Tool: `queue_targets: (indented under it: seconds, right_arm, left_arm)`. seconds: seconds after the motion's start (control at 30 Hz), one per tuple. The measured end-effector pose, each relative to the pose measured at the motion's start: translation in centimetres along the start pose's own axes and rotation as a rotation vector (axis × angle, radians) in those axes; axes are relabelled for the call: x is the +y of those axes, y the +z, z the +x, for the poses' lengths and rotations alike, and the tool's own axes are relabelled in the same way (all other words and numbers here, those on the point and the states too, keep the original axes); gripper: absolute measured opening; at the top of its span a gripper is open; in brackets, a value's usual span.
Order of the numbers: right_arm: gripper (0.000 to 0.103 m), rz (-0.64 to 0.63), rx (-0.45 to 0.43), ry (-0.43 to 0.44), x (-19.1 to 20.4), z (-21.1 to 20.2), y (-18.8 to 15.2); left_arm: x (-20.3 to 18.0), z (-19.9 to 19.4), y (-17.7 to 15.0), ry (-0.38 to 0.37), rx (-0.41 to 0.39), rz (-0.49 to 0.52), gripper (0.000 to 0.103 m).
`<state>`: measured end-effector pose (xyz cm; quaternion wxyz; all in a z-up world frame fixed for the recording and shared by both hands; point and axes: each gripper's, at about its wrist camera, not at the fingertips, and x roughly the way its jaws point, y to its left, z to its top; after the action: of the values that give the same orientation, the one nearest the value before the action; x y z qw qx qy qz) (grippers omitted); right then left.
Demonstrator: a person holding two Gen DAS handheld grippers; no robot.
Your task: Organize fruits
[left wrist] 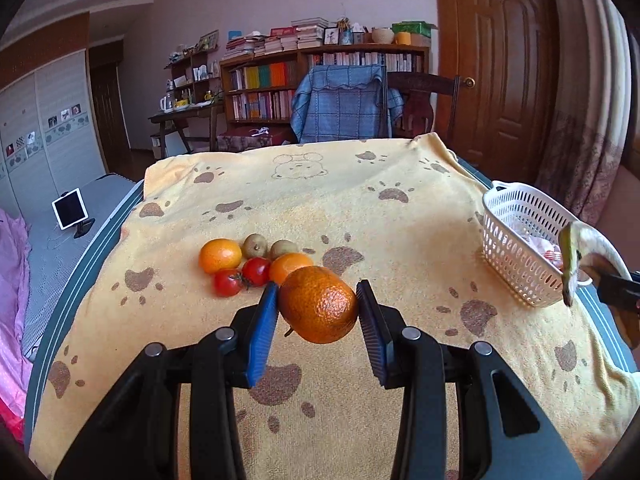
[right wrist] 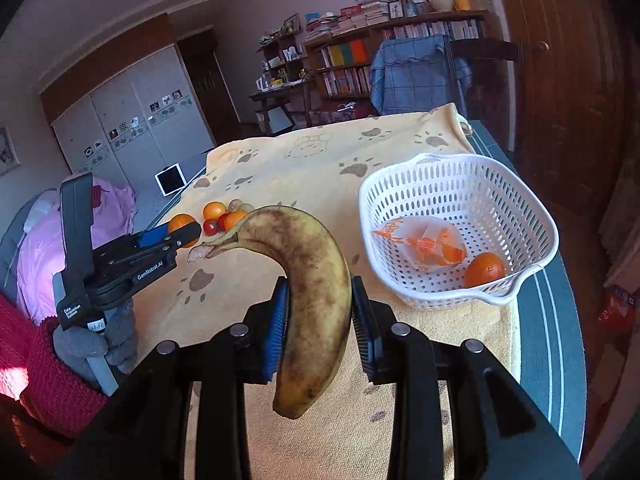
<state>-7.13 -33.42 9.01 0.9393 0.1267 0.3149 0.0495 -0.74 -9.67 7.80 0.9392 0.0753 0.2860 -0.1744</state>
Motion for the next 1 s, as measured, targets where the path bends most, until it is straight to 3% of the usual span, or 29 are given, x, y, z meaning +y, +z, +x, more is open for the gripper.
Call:
queue_targets:
  seconds: [0.17,0.27,0.33,0.43,0.53,0.63,0.73,0.87,0.93,1.0]
  right_arm:
    - [0.032,0.127,-0.055,-0.176,-5.1,0.7,2.5]
    - [0.033,0.184,-0.062,-0.204,-7.4,1.5,3.1]
    - [0.054,0.207,-0.094,-0.194,-8.4,1.3,3.4]
    - [0.059,0.223,-0.158,-0.202,-9.5,-0.6,3.7]
    - [0.059,0.300,-0.235,-0.274,-11.7,-3.4,3.2]
    - [0.073,0.448,-0.279,-0.414,-15.8,-6.6,1.2]
    - [0.073,0.547,-0.285,-0.486,-19.8,-9.6,-1.8]
    - [0.073,0.575,-0.260,-0.586,-22.9,-12.5,-5.8]
    - [0.082,0.607,-0.226,-0.633,-24.6,-13.2,-8.3]
    - [0.088,0.654,-0.177,-0.682,-26.3,-13.5,-10.9]
  left_arm:
    - [-6.0,-0.5,1.9,-0.131,-0.028,0.156,0.040]
    - [-9.8,-0.8,3.7,-0.200,-0.057,0.251,0.040]
    - [-12.4,-0.7,4.7,-0.249,-0.072,0.311,0.040]
    - [-16.1,0.4,6.0,-0.301,-0.068,0.390,0.040]
    - [-19.4,1.7,6.8,-0.357,-0.040,0.437,0.040]
    - [-22.8,2.3,7.1,-0.403,-0.030,0.507,0.040]
    - [-25.3,2.7,7.0,-0.413,-0.033,0.563,0.040]
    - [-25.5,4.4,7.1,-0.393,-0.002,0.543,0.042]
    - [-25.5,5.1,7.4,-0.366,0.019,0.523,0.053]
    - [-25.6,5.0,7.7,-0.342,-0.002,0.510,0.073]
